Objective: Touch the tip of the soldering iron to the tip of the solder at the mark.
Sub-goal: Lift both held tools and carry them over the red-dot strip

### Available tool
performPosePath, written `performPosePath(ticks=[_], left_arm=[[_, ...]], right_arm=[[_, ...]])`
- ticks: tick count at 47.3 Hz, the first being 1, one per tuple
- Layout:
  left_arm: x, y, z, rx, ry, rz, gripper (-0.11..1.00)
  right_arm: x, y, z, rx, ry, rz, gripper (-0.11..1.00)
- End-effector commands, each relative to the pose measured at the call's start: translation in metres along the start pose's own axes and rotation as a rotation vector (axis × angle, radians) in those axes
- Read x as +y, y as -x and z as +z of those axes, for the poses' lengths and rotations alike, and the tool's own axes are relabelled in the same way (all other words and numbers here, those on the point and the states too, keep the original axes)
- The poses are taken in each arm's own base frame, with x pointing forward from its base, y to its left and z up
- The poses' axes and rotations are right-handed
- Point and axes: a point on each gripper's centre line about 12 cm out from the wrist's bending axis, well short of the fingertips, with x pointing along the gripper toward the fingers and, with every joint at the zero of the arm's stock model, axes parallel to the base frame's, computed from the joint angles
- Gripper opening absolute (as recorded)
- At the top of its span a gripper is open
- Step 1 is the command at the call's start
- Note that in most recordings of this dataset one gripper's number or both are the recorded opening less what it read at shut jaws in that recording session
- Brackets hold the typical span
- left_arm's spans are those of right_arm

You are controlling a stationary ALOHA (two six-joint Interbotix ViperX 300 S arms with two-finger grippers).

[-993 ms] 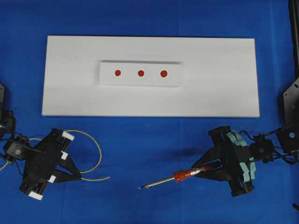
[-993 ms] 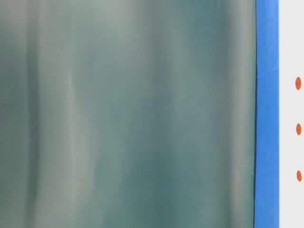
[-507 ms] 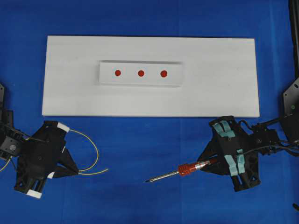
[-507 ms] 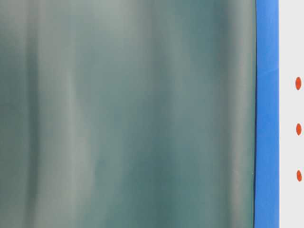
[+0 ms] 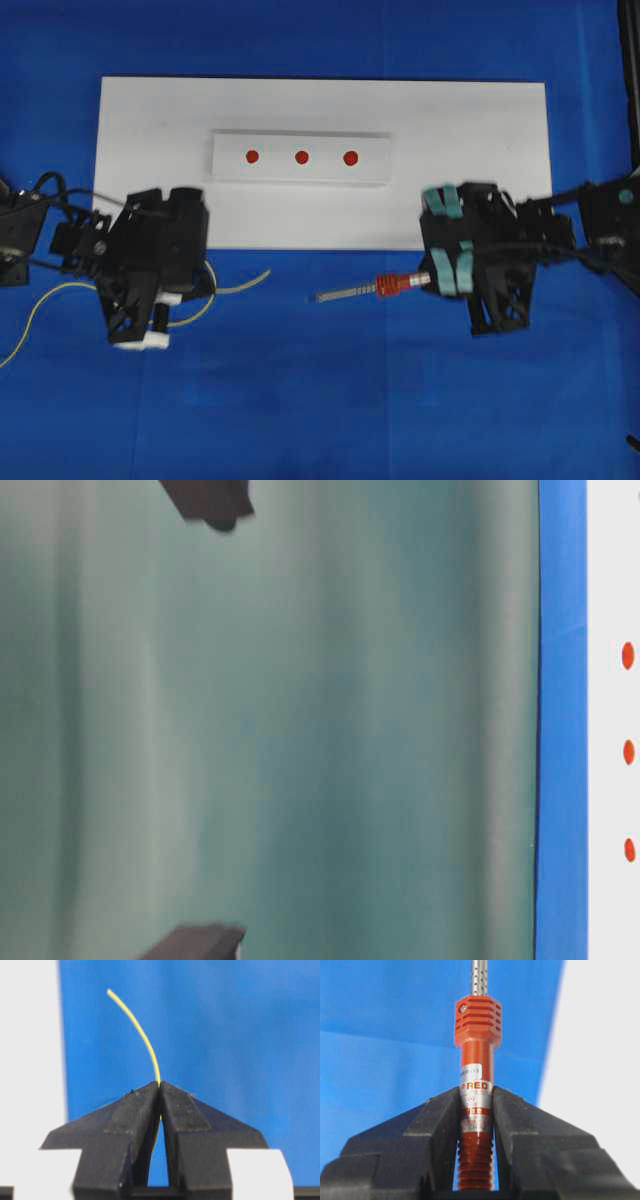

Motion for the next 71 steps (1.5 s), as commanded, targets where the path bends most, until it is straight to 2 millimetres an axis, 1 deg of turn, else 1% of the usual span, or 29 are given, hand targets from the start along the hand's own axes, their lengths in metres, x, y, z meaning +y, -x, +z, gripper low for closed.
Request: performPosePath(ticks=[1,8,13,16,22,30,39,60,68,71], left_arm=[[0.009,0.002,0.018,0.002,0.015,0.027,0.02],[0.024,-0.003,0.028,0.051,0.01,0.068,0.02],[0.035,-0.004,0.035,0.046,-0.003,0.089,0.02],[0.045,-0.003,0.039,0.04,-0.001,0.107,0.02],[0.065,-0.001,0.042,0.033,0.002,0.143,0.02],[0.086,0.003,0.045,0.027,0.0,0.182,0.02],[0.1,0.006,0.046,0.023,-0.009,0.207,0.02],[0.104,0.007,0.044,0.028,0.0,0.214,0.02],[0.104,0.009,0.035,0.044,0.014,0.215,0.02],[0.104,0.011,0.028,0.054,0.026,0.215,0.02]], right_arm=[[-0.011,0.013,0.016,-0.021,-0.017,-0.025,0.07],[-0.036,0.022,0.026,0.007,-0.038,-0.093,0.07],[-0.054,0.027,0.031,0.009,-0.039,-0.148,0.07],[-0.065,0.029,0.033,0.006,-0.047,-0.176,0.07],[-0.08,0.033,0.034,0.001,-0.065,-0.213,0.06],[-0.094,0.037,0.035,-0.004,-0.082,-0.246,0.06],[-0.1,0.038,0.035,-0.01,-0.09,-0.261,0.06],[-0.1,0.038,0.035,-0.012,-0.092,-0.262,0.06],[-0.1,0.038,0.037,-0.018,-0.092,-0.26,0.07],[-0.1,0.038,0.037,-0.018,-0.093,-0.261,0.06]])
